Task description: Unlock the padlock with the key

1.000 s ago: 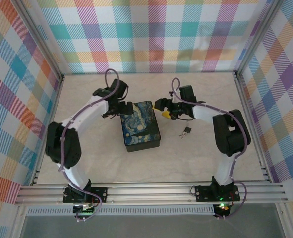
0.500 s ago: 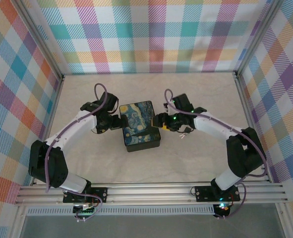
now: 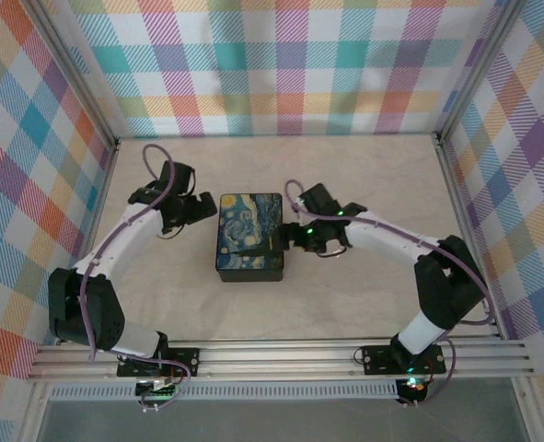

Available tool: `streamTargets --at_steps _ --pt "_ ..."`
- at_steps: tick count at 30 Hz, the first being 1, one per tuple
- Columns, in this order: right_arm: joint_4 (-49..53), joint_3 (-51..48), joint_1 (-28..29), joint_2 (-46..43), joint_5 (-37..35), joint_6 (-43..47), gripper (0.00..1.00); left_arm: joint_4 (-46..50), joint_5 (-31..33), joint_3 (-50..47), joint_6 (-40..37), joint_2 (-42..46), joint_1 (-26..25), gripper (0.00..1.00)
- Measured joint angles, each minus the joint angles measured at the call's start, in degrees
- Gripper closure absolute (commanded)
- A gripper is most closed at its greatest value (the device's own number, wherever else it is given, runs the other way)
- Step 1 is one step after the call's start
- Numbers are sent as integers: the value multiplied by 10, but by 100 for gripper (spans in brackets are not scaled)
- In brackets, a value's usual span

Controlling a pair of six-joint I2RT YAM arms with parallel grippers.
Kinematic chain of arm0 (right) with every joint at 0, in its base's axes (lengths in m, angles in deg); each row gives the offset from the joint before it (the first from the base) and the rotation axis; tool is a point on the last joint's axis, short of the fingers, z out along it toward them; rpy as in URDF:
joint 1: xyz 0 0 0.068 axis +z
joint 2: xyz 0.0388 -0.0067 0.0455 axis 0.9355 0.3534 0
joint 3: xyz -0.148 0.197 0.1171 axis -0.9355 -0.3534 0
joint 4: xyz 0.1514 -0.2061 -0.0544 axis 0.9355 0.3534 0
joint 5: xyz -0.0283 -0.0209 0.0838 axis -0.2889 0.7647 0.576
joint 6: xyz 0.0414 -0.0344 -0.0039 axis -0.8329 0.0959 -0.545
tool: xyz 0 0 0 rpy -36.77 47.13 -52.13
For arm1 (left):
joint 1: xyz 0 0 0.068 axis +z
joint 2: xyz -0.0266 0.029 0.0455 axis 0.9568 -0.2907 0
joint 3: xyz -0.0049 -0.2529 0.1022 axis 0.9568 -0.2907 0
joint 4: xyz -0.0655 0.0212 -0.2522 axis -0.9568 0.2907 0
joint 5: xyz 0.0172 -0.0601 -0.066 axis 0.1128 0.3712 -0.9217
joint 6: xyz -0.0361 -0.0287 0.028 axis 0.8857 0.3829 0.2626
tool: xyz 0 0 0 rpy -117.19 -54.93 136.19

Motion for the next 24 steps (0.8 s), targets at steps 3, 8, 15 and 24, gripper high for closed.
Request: streamTargets --at_steps 3,8,15,24 --pt "-9 -28 -84 -63 -38 34 0 -96 42 -112 -22 66 16 0" --pt "-137 -156 -208 -190 -147 85 0 -271 81 -250 -132 121 17 0" --pt "-290 -264 -261 -156 -220 156 0 -513 106 -394 -230 106 19 0" --pt "-540 -384 -310 -153 -226 241 0 -751 96 -410 -271 -37 36 2"
